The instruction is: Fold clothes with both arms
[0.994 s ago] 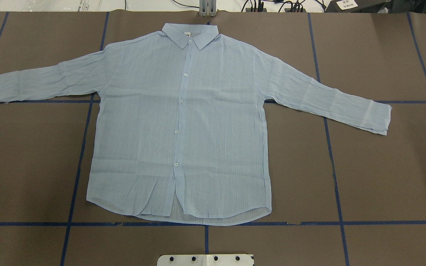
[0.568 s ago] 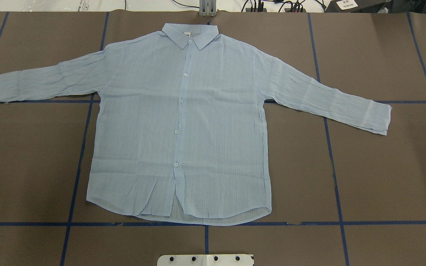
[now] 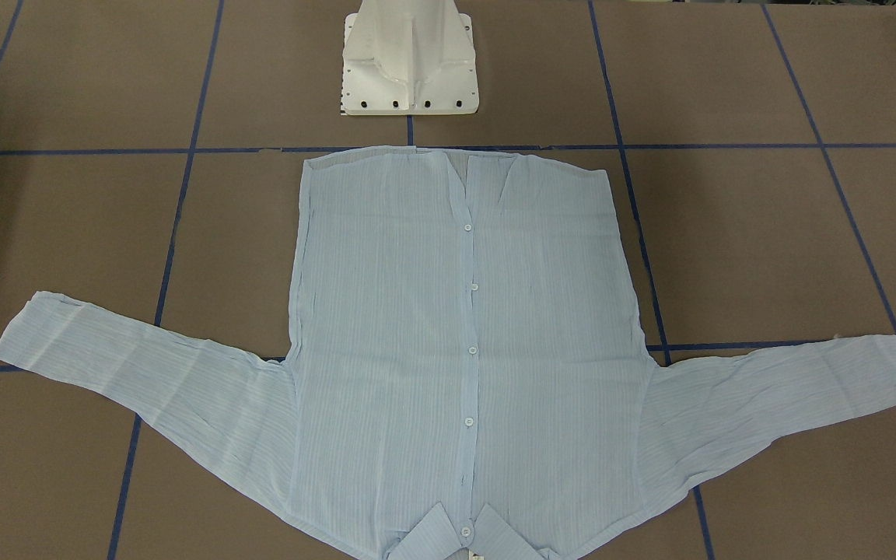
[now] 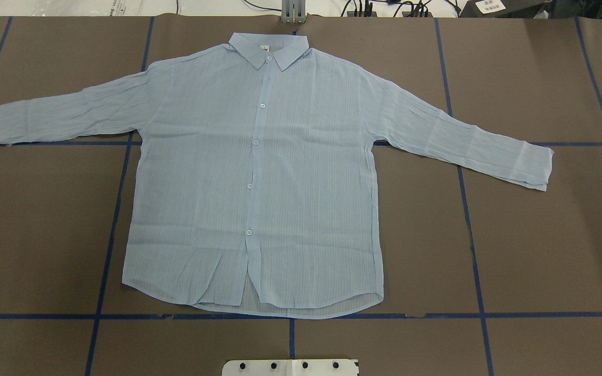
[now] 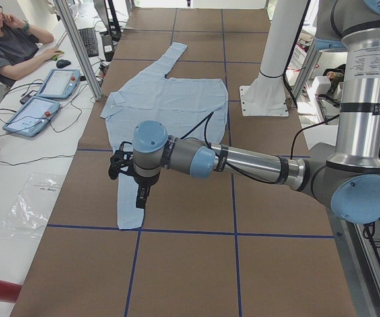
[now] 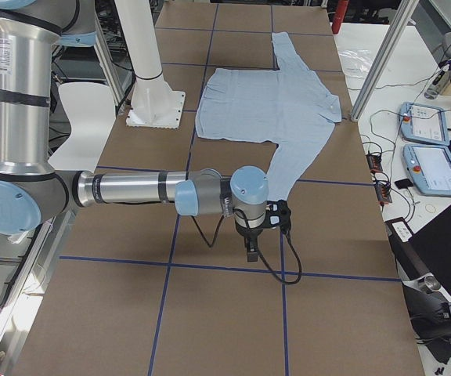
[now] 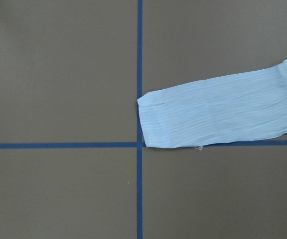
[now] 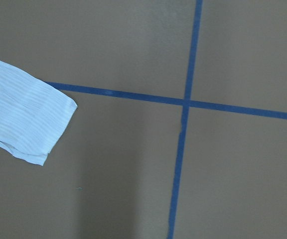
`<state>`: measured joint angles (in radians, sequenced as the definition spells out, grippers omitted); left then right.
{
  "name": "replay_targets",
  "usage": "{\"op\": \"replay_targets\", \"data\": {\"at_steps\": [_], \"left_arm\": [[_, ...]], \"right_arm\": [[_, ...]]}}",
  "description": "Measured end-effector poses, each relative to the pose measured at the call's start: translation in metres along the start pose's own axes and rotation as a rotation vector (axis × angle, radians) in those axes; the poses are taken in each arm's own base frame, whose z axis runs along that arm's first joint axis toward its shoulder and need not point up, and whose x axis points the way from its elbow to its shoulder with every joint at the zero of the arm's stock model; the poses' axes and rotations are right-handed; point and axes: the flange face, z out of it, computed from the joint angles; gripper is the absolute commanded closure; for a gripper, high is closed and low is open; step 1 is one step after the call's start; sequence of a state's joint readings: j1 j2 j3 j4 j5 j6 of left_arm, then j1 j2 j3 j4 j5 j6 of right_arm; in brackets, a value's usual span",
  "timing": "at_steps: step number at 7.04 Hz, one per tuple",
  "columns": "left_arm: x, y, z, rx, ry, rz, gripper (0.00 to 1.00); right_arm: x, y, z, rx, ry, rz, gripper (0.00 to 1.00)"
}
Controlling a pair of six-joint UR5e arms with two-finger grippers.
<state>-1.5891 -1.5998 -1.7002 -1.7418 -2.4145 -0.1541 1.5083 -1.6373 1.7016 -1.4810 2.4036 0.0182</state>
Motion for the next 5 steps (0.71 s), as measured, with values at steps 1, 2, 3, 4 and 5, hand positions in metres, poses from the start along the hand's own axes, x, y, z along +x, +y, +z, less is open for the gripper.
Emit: {"op": "replay_targets", "data": {"at_steps": [1, 2, 3, 4, 5], "left_arm": [[-0.002, -0.005, 0.007, 0.008, 0.046, -0.018, 0.00], [-0.003, -0.013, 0.012, 0.018, 0.071, -0.022, 0.00], [-0.004, -0.021, 0.014, 0.024, 0.081, -0.018, 0.00], [-0.004, -0.024, 0.016, 0.035, 0.082, -0.004, 0.00], [-0.007, -0.022, 0.017, 0.052, 0.078, 0.016, 0.00]], "right_arm": [[-0.012, -0.015, 0.023, -0.003, -0.037, -0.023, 0.00], [-0.023, -0.024, 0.049, 0.016, -0.057, -0.063, 0.00], [-0.034, -0.031, 0.077, 0.060, -0.058, -0.094, 0.00], [-0.046, -0.039, 0.106, 0.110, -0.044, -0.098, 0.00], [-0.062, -0.048, 0.130, 0.134, -0.039, -0.089, 0.00]]}}
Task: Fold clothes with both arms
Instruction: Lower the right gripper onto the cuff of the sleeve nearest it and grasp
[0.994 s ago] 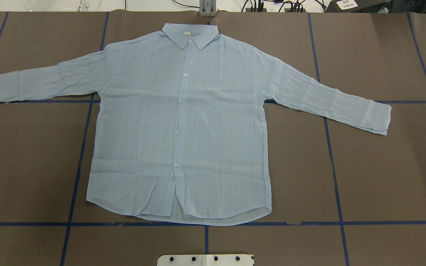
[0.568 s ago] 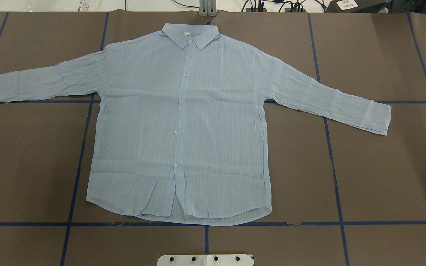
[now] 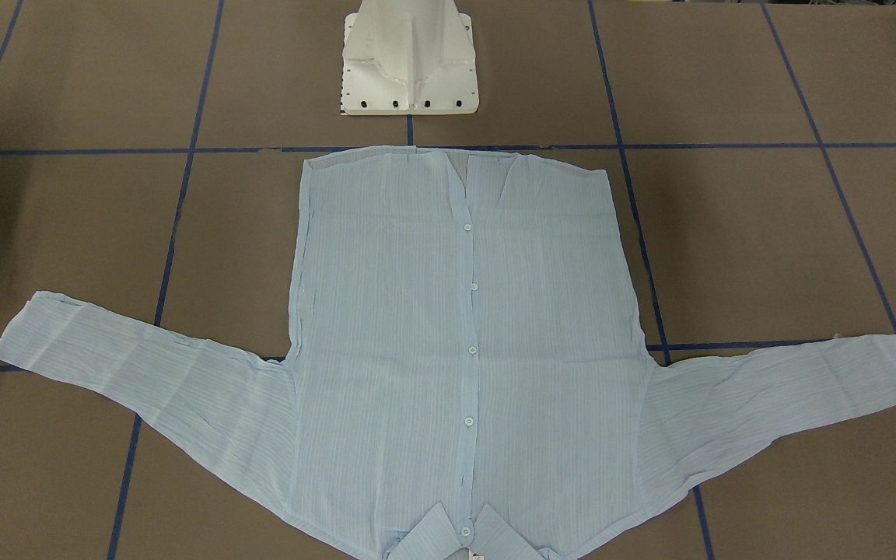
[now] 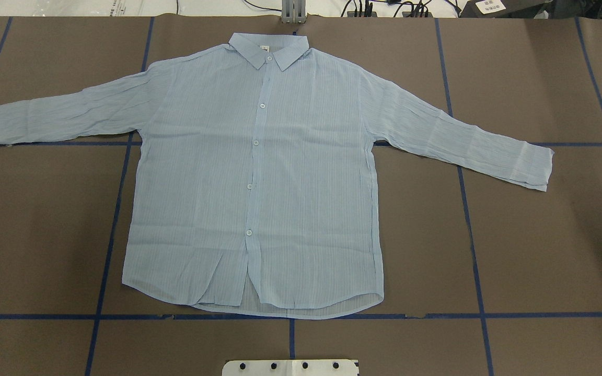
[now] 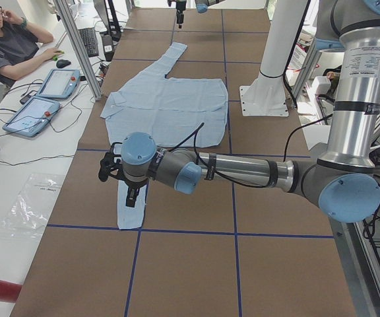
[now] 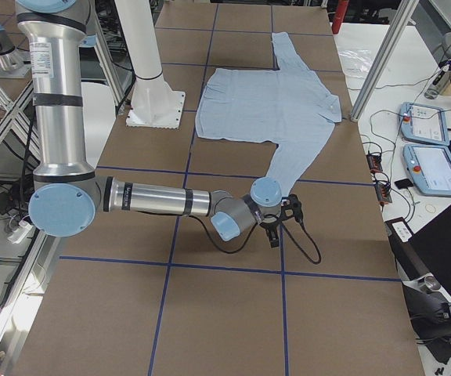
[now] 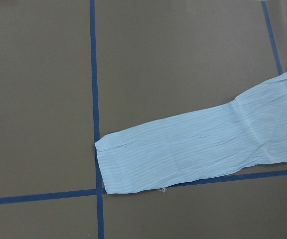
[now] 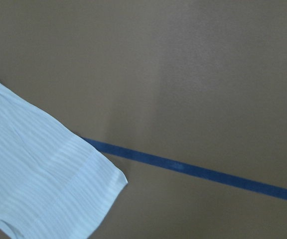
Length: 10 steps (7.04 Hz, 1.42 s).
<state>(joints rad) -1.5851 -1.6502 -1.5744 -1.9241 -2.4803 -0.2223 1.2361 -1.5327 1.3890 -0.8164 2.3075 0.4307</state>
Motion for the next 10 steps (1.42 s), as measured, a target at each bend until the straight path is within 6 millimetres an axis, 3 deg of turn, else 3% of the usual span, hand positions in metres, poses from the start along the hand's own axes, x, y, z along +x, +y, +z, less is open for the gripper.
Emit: {"op": "replay_targets", "data": {"at_steps": [2, 3, 6, 7, 10], "left_arm": [[-0.006, 0.004, 0.002, 0.025, -0.024, 0.022, 0.00], [-0.007, 0.005, 0.002, 0.029, -0.029, 0.022, 0.01], [-0.009, 0.005, 0.003, 0.029, -0.032, 0.018, 0.00], [-0.009, 0.005, 0.003, 0.029, -0.032, 0.018, 0.00], [-0.009, 0.005, 0.003, 0.029, -0.032, 0.018, 0.00]], "right_arm": [[-0.030, -0.007, 0.042, -0.021, -0.006, 0.009, 0.03], [-0.037, -0.006, 0.053, -0.035, -0.008, 0.006, 0.24], [-0.047, -0.003, 0.066, -0.062, -0.014, -0.003, 0.52], [-0.049, -0.004, 0.067, -0.067, -0.015, -0.004, 0.68], [-0.053, -0.005, 0.070, -0.074, -0.019, -0.007, 0.91]]}}
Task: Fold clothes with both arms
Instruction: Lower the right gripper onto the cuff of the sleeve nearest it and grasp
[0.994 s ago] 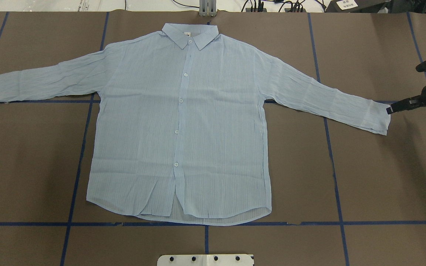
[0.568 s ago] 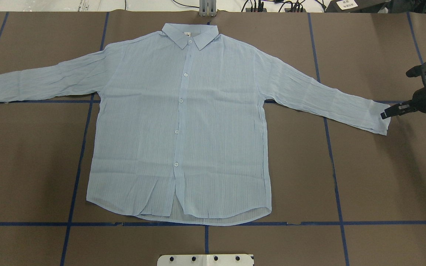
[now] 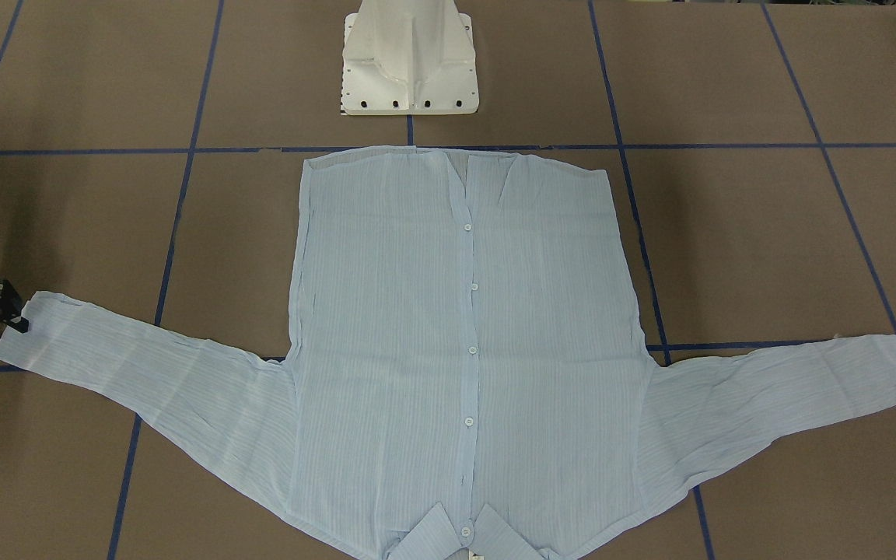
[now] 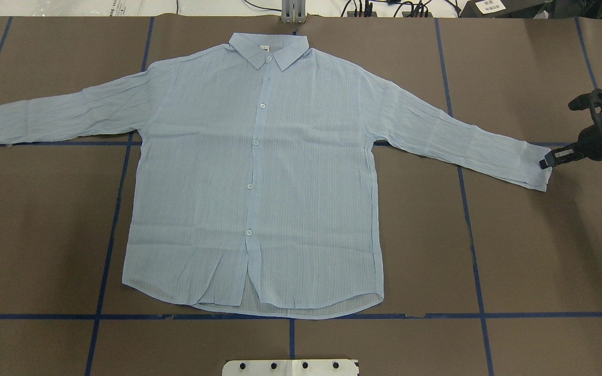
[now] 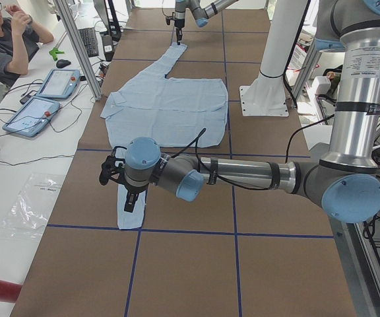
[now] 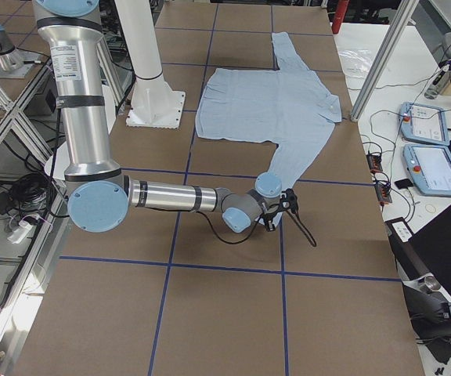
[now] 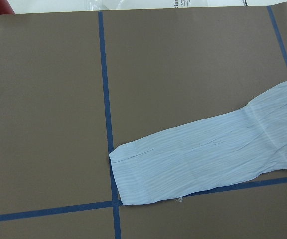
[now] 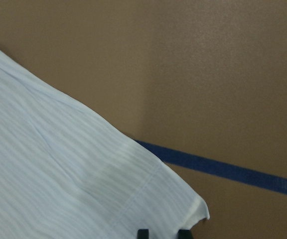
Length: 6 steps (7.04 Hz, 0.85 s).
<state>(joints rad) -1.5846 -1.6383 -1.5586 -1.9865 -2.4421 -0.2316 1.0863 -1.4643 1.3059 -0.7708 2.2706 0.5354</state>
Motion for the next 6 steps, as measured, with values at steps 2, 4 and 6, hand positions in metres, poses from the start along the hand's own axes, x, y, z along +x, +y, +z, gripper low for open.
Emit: {"op": "replay_targets", "data": {"at_steps": [2, 4, 6], "left_arm": [[0.000, 0.000, 0.000, 0.000, 0.001, 0.000, 0.01], [0.000, 0.001, 0.000, -0.001, 0.001, -0.002, 0.01], [0.000, 0.001, 0.000, -0.001, 0.001, -0.002, 0.01]], "right_arm": [[-0.002, -0.001, -0.002, 0.002, -0.006, -0.003, 1.00], [-0.010, -0.009, -0.029, 0.042, -0.049, -0.016, 1.00], [-0.061, -0.037, -0.074, 0.100, -0.150, -0.036, 1.00]]}}
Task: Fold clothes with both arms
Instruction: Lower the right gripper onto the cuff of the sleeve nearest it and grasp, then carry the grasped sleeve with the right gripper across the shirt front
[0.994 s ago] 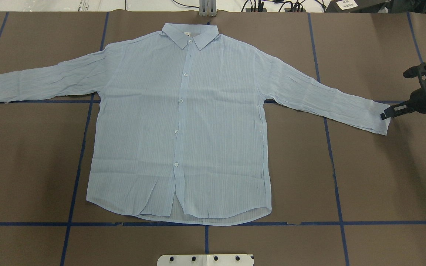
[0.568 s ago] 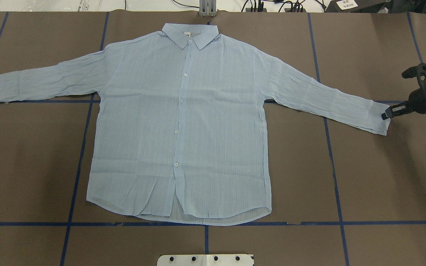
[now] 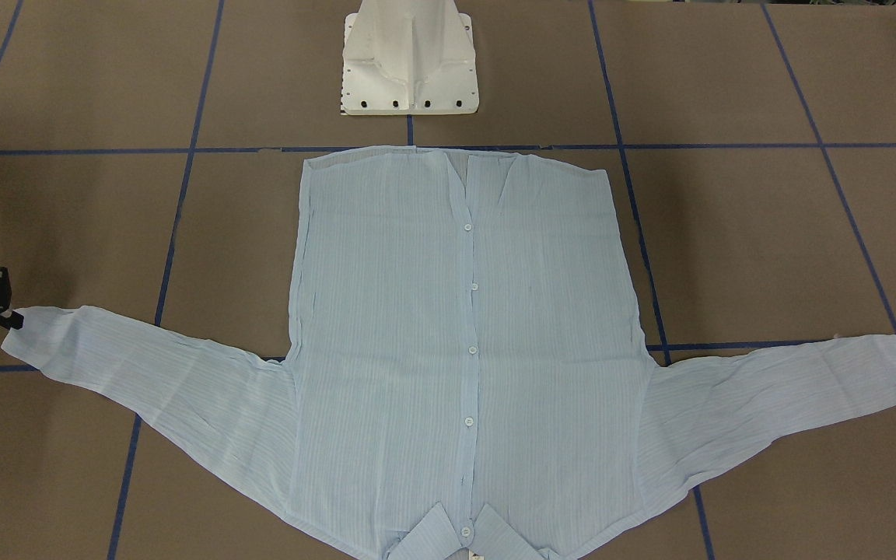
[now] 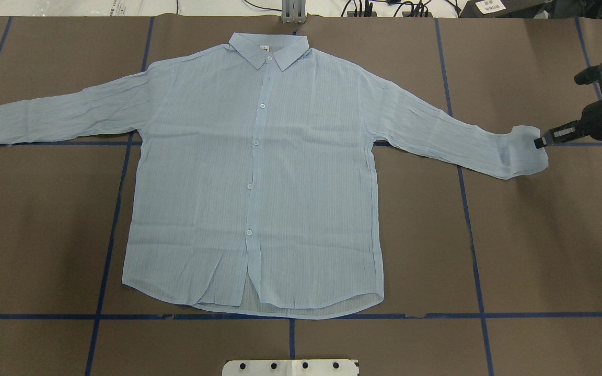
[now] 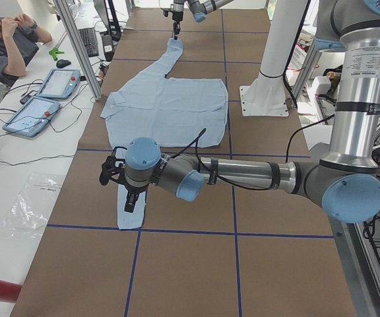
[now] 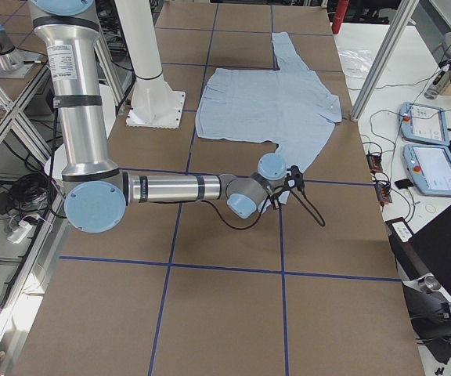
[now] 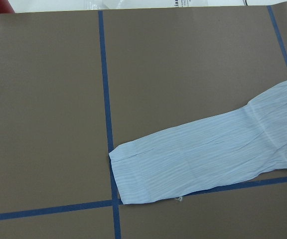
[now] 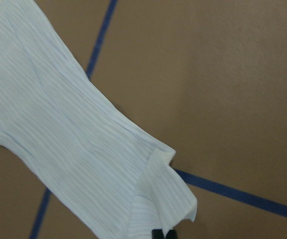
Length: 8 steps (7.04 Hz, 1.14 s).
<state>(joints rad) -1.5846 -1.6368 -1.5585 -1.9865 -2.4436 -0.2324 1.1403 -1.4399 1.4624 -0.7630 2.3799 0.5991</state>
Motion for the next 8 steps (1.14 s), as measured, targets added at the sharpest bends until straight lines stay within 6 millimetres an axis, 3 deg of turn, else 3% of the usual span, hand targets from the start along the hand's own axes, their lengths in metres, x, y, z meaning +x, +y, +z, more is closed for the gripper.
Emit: {"op": "replay_targets", "data": {"at_steps": [2, 4, 6, 8], "left_arm": [[0.000, 0.000, 0.000, -0.001, 0.000, 0.000, 0.01], [-0.001, 0.000, 0.001, -0.002, 0.000, -0.001, 0.01], [-0.002, -0.001, 0.002, -0.002, 0.000, -0.001, 0.01], [-0.002, -0.001, 0.002, -0.002, -0.001, -0.001, 0.01]], "right_arm": [[-0.097, -0.066, -0.025, 0.063, -0.121, 0.062, 1.00], [-0.232, -0.131, -0.029, 0.090, -0.248, 0.184, 1.00], [-0.370, -0.164, -0.007, 0.145, -0.285, 0.289, 1.00], [-0.500, -0.190, 0.031, 0.182, -0.253, 0.309, 1.00]]}}
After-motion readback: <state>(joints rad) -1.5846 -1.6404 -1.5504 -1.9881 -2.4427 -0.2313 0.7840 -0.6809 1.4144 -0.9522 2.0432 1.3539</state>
